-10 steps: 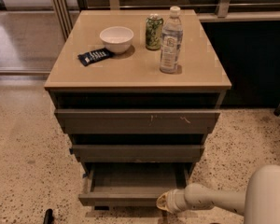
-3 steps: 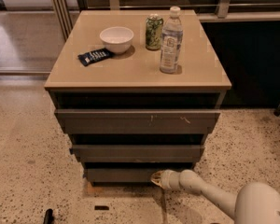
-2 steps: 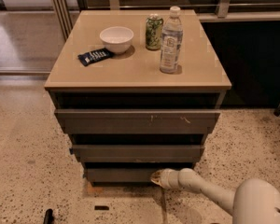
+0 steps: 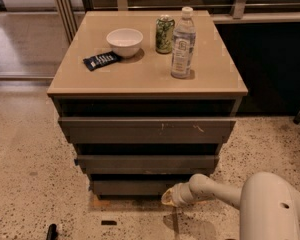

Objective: Close bottom drawer

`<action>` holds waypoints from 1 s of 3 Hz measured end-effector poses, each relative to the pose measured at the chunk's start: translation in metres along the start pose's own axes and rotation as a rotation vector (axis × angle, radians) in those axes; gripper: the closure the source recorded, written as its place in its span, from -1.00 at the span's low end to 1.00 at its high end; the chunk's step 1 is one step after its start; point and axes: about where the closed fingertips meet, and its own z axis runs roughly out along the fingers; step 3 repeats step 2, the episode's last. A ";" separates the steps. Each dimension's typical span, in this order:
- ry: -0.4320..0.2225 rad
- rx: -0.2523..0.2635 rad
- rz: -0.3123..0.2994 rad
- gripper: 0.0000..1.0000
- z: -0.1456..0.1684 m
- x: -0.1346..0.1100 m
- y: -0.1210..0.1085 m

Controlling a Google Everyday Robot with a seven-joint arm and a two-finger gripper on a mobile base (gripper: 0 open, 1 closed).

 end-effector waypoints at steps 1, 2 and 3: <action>-0.006 -0.204 0.060 1.00 -0.022 -0.003 0.059; -0.015 -0.285 0.072 0.60 -0.028 -0.006 0.083; -0.015 -0.285 0.072 0.60 -0.028 -0.006 0.083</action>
Offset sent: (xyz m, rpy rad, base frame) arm -0.0688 -0.0057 0.0117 0.0162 0.2184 0.0825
